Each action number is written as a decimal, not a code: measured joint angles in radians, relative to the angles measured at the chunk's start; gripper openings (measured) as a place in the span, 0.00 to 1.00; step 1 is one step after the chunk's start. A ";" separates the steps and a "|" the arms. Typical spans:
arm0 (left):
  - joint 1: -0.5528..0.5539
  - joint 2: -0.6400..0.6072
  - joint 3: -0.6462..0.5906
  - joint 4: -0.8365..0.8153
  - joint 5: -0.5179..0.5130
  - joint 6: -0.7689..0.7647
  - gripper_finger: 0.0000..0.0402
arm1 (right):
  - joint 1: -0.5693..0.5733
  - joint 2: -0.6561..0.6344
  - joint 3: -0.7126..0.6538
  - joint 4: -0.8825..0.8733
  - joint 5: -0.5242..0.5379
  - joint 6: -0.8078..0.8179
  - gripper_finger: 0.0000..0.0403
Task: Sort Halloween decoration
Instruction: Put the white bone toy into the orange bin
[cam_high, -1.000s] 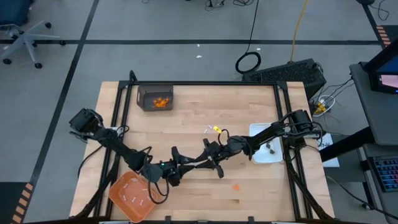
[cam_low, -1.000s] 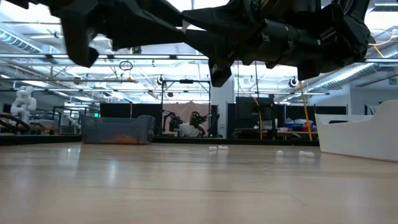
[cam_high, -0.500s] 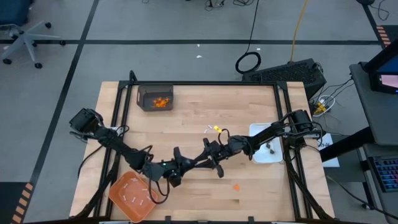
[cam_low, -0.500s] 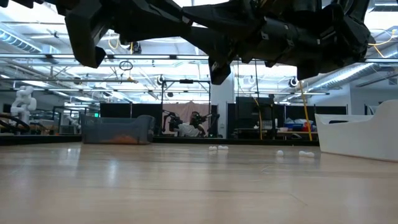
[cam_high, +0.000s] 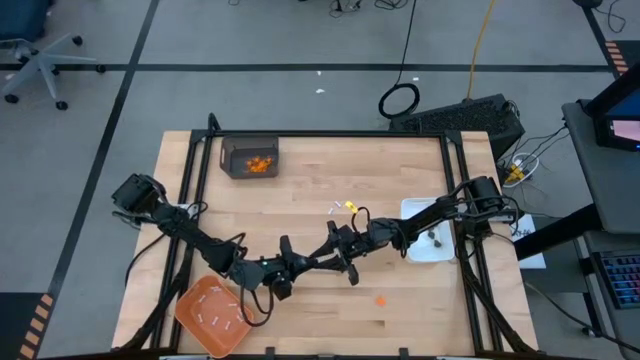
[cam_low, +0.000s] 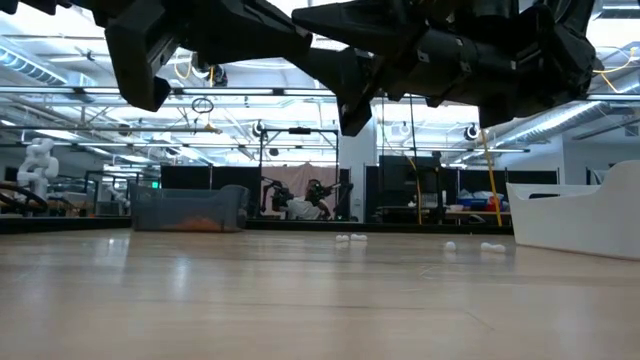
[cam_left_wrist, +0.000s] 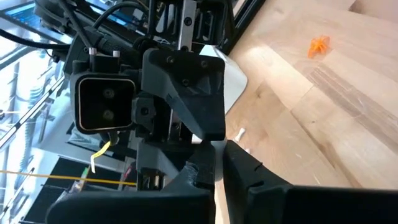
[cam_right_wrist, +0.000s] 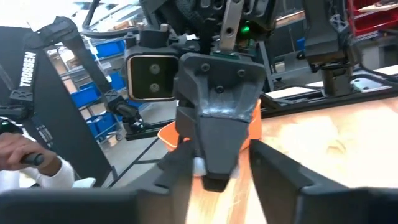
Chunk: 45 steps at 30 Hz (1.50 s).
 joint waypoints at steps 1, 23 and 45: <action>-0.002 0.000 0.000 0.001 -0.002 0.000 0.02 | -0.001 0.000 0.000 0.002 0.003 0.001 0.36; -0.181 -0.097 0.000 -0.004 -0.146 -0.751 0.02 | 0.145 -0.039 0.001 -0.318 0.102 -0.248 0.62; -0.173 -0.114 0.000 -0.006 -0.156 -1.354 0.02 | 0.224 -0.039 0.001 -0.318 0.222 -0.456 0.60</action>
